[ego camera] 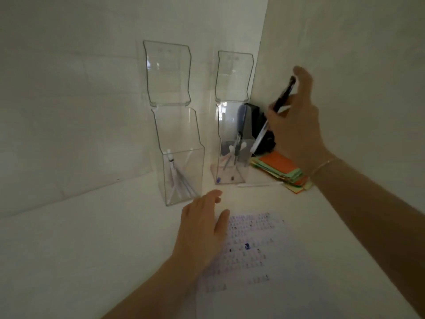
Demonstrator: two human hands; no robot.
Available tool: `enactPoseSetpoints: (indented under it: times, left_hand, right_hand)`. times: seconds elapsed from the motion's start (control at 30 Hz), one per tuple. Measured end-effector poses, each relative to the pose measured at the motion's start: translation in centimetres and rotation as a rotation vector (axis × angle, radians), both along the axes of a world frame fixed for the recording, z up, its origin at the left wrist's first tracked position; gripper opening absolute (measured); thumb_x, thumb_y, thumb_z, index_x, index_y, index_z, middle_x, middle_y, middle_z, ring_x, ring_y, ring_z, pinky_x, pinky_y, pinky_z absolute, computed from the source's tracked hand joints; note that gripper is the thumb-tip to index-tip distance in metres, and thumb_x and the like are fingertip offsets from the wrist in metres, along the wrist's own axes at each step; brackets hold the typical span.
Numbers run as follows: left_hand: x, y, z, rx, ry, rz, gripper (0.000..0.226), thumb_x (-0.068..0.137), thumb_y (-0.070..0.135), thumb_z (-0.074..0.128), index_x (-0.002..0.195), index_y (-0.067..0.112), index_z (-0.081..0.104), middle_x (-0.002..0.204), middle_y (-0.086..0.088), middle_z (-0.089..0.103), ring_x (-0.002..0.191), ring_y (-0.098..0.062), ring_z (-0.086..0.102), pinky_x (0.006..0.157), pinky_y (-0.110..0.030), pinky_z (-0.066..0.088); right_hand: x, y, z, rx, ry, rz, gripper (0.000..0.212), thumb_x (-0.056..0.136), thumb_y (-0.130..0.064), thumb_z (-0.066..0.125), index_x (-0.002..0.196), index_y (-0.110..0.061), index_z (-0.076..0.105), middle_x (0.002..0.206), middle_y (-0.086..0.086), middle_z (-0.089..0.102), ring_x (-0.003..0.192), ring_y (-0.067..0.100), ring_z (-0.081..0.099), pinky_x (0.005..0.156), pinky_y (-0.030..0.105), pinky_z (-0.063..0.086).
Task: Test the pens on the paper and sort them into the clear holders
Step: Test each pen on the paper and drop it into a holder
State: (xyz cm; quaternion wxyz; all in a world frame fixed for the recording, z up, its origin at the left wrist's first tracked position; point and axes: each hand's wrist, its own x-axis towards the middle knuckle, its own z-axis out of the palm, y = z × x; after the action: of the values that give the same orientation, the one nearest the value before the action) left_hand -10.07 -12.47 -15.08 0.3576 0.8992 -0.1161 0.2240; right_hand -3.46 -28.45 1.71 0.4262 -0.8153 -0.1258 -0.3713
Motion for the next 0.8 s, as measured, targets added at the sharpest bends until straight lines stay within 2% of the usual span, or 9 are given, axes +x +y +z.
enactPoseSetpoints:
  times: [0.1, 0.17, 0.23, 0.27, 0.37, 0.5, 0.6, 0.67, 0.8]
  left_hand:
    - [0.3, 0.4, -0.8, 0.258, 0.089, 0.019, 0.049, 0.094, 0.046, 0.027, 0.132, 0.023, 0.045, 0.140, 0.004, 0.044, 0.133, -0.016, 0.036, 0.114, -0.036, 0.017]
    - [0.6, 0.7, -1.3, 0.355, 0.198, 0.035, 0.044, 0.097, 0.042, 0.028, 0.137, 0.025, 0.037, 0.150, 0.006, 0.029, 0.140, -0.012, 0.021, 0.116, -0.035, 0.006]
    - [0.6, 0.7, -1.3, 0.380, 0.230, 0.037, 0.043, 0.098, 0.041, 0.030, 0.138, 0.026, 0.036, 0.151, 0.007, 0.027, 0.140, -0.011, 0.019, 0.116, -0.034, 0.005]
    - [0.6, 0.7, -1.3, 0.388, 0.234, 0.037, 0.045, 0.097, 0.043, 0.028, 0.137, 0.026, 0.036, 0.151, 0.006, 0.027, 0.140, -0.011, 0.019, 0.116, -0.034, 0.005]
    - [0.4, 0.6, -1.2, 0.385, 0.225, 0.038, 0.064, 0.086, 0.054, 0.010, 0.137, 0.025, 0.039, 0.149, 0.005, 0.031, 0.138, -0.012, 0.023, 0.114, -0.034, 0.007]
    - [0.5, 0.6, -1.2, 0.398, 0.221, 0.062, 0.045, 0.097, 0.043, 0.031, 0.138, 0.026, 0.036, 0.150, 0.006, 0.029, 0.139, -0.012, 0.021, 0.115, -0.033, 0.007]
    - [0.6, 0.6, -1.2, 0.391, 0.212, 0.056, 0.044, 0.097, 0.043, 0.033, 0.137, 0.026, 0.037, 0.149, 0.006, 0.029, 0.139, -0.012, 0.021, 0.114, -0.032, 0.007]
    - [0.5, 0.6, -1.2, 0.387, 0.212, 0.055, 0.043, 0.097, 0.043, 0.034, 0.137, 0.026, 0.038, 0.149, 0.006, 0.031, 0.138, -0.011, 0.022, 0.114, -0.033, 0.007]
    - [0.5, 0.6, -1.3, 0.373, 0.202, 0.054, 0.043, 0.097, 0.042, 0.034, 0.137, 0.025, 0.038, 0.149, 0.006, 0.031, 0.138, -0.011, 0.023, 0.115, -0.032, 0.007]
  right_hand:
    - [3.2, 1.4, 2.3, 0.013, -0.102, 0.005, 0.062, 0.085, -0.003, 0.059, 0.137, -0.014, 0.028, 0.085, 0.001, 0.055, 0.063, 0.012, 0.056, 0.064, 0.016, 0.051]
    - [4.9, 2.9, 1.4, -0.051, -0.037, 0.042, 0.061, 0.083, -0.001, 0.057, 0.135, -0.013, 0.028, 0.090, 0.009, 0.057, 0.069, 0.020, 0.058, 0.071, 0.030, 0.056]
    - [5.7, 4.0, 0.0, -0.108, 0.026, 0.041, 0.061, 0.085, 0.000, 0.053, 0.137, -0.017, 0.027, 0.089, 0.019, 0.060, 0.074, 0.030, 0.062, 0.073, 0.044, 0.055]
    - [5.9, 4.3, -0.5, -0.113, 0.030, 0.035, 0.061, 0.086, 0.001, 0.051, 0.138, -0.018, 0.026, 0.088, 0.020, 0.061, 0.075, 0.032, 0.062, 0.071, 0.045, 0.054]
    - [6.1, 4.9, -0.5, -0.160, -0.037, 0.060, 0.059, 0.087, 0.001, 0.050, 0.138, -0.018, 0.026, 0.087, 0.017, 0.062, 0.074, 0.030, 0.063, 0.069, 0.044, 0.055]
    - [6.5, 4.7, -1.2, -0.205, -0.005, 0.058, 0.056, 0.090, -0.006, 0.055, 0.137, -0.016, 0.025, 0.088, 0.017, 0.063, 0.073, 0.028, 0.064, 0.069, 0.041, 0.057]
    - [6.8, 4.4, -3.0, -0.370, 0.101, 0.058, 0.036, 0.092, -0.014, 0.055, 0.123, -0.011, 0.037, 0.084, 0.017, 0.062, 0.072, 0.031, 0.063, 0.069, 0.048, 0.055]
    - [6.9, 3.9, -3.5, -0.417, 0.161, 0.103, 0.027, 0.093, -0.017, 0.054, 0.116, -0.011, 0.043, 0.085, 0.014, 0.062, 0.076, 0.030, 0.062, 0.076, 0.047, 0.054]
    - [7.5, 2.2, -1.9, -0.167, 0.094, 0.075, 0.029, 0.092, -0.018, 0.053, 0.120, -0.013, 0.056, 0.108, 0.007, 0.060, 0.099, 0.020, 0.058, 0.094, 0.031, 0.048]
